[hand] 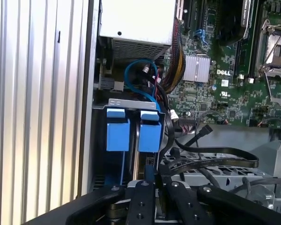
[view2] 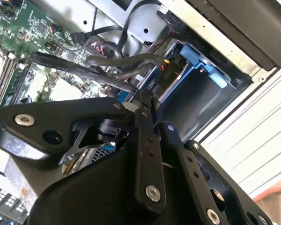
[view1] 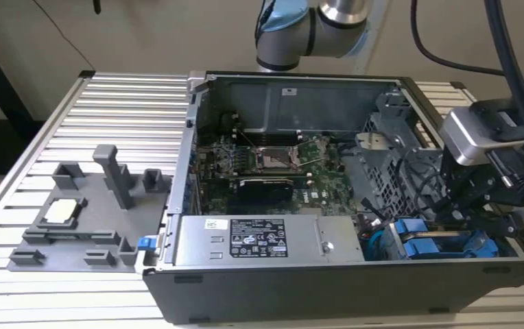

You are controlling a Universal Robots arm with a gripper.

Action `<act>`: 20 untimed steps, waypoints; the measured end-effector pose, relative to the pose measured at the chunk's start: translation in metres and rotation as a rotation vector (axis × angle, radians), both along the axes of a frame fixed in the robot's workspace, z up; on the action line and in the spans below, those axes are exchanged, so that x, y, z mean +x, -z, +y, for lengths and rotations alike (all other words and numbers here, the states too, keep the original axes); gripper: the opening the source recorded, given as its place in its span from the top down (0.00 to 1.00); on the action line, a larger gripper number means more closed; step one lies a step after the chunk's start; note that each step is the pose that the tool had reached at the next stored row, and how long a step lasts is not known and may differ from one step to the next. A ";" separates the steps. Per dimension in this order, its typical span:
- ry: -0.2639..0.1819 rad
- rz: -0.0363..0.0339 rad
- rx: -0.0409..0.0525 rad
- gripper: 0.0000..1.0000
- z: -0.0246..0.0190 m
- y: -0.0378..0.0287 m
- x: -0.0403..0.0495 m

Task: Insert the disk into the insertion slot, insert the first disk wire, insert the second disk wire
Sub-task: 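Insert the second disk wire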

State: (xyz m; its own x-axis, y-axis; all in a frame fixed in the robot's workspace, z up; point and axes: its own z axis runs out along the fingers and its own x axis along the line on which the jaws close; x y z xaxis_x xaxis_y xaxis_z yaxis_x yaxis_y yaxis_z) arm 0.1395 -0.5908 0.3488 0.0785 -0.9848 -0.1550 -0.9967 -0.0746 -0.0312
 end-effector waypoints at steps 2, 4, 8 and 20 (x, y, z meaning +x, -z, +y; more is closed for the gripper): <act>0.000 0.0000 0.0002 0.84 -0.0001 0.0010 0.0007; 0.007 0.0000 0.0004 0.84 0.0000 0.0022 0.0018; 0.021 0.0000 -0.0001 0.84 -0.0001 0.0033 0.0027; 0.039 0.0000 0.0000 0.84 0.0000 0.0077 0.0040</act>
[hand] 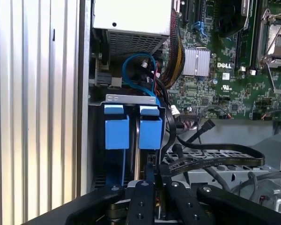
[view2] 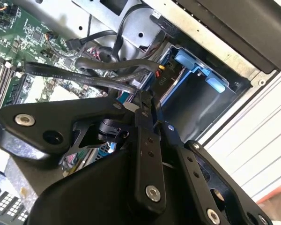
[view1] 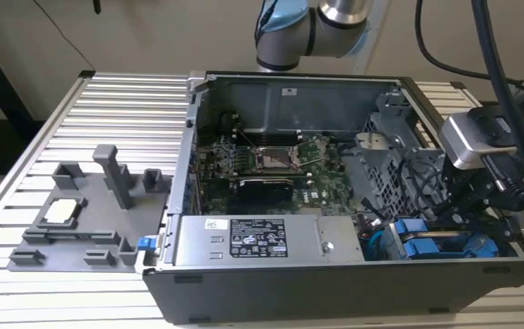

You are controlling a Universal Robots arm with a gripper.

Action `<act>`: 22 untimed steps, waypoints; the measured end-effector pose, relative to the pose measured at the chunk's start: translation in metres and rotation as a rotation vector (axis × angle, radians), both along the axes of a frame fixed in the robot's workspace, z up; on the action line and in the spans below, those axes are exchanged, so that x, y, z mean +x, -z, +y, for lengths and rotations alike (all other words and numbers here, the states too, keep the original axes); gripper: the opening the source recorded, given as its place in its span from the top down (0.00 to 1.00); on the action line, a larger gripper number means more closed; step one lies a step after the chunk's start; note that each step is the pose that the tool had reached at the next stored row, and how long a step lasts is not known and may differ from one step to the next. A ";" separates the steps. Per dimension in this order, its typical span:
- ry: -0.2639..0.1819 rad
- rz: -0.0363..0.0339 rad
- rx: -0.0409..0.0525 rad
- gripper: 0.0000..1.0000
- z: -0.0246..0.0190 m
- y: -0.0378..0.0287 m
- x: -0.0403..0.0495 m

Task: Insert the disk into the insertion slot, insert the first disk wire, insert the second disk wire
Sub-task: 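Insert the second disk wire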

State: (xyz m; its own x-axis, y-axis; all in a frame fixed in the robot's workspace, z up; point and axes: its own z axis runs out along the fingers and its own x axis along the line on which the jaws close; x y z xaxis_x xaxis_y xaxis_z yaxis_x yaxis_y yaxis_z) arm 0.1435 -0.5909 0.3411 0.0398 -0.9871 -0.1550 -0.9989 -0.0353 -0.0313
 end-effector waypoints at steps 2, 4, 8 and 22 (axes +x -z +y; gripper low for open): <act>0.002 0.0001 0.0006 0.84 0.0000 0.0010 0.0003; 0.002 0.0000 0.0003 0.84 0.0000 0.0017 0.0005; 0.006 0.0000 -0.0006 0.84 0.0000 0.0054 0.0006; 0.006 0.0029 0.0002 0.76 -0.0001 -0.0016 0.0006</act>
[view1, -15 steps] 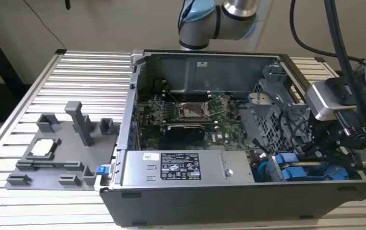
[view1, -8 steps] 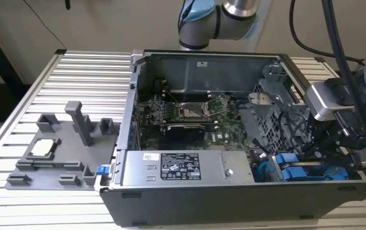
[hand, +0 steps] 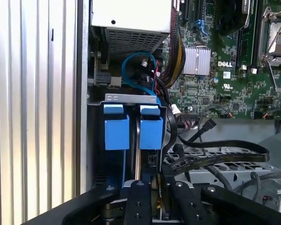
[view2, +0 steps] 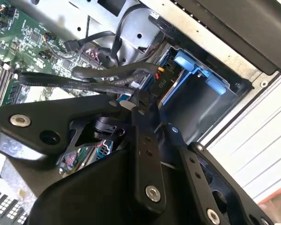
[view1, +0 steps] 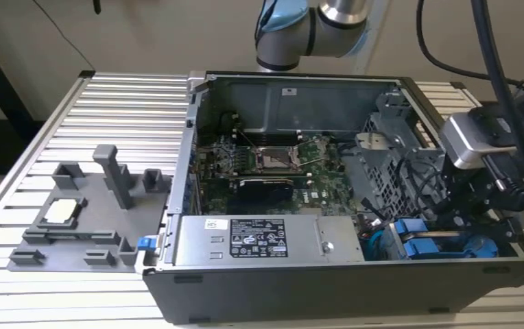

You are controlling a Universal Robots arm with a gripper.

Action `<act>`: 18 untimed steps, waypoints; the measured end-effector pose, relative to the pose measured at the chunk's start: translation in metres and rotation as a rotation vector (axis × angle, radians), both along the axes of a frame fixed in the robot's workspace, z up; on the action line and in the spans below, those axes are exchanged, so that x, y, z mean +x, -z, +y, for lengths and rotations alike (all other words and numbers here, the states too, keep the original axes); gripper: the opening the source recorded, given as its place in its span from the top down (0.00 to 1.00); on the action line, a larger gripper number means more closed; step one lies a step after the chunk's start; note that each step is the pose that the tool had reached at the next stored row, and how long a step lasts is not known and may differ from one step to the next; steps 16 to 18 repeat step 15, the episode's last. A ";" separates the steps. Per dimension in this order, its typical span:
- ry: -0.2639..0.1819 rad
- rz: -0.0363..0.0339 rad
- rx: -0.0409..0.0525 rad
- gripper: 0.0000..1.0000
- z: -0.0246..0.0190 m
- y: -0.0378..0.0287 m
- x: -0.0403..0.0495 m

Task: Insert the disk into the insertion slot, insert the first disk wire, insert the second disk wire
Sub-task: 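Insert the second disk wire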

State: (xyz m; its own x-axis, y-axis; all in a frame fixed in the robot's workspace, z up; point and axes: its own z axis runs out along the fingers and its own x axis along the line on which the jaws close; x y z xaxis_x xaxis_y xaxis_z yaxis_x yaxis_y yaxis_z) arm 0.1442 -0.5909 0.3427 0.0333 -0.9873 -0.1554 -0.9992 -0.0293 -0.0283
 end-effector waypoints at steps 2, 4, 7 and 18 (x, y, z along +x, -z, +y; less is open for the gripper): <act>0.000 0.0001 0.0000 0.76 0.0000 -0.0056 0.0000; 0.000 0.0001 0.0001 0.76 0.0000 -0.0110 0.0000; 0.000 0.0001 -0.0001 0.76 0.0000 -0.0183 0.0000; 0.000 0.0001 0.0000 0.76 0.0000 -0.0195 0.0000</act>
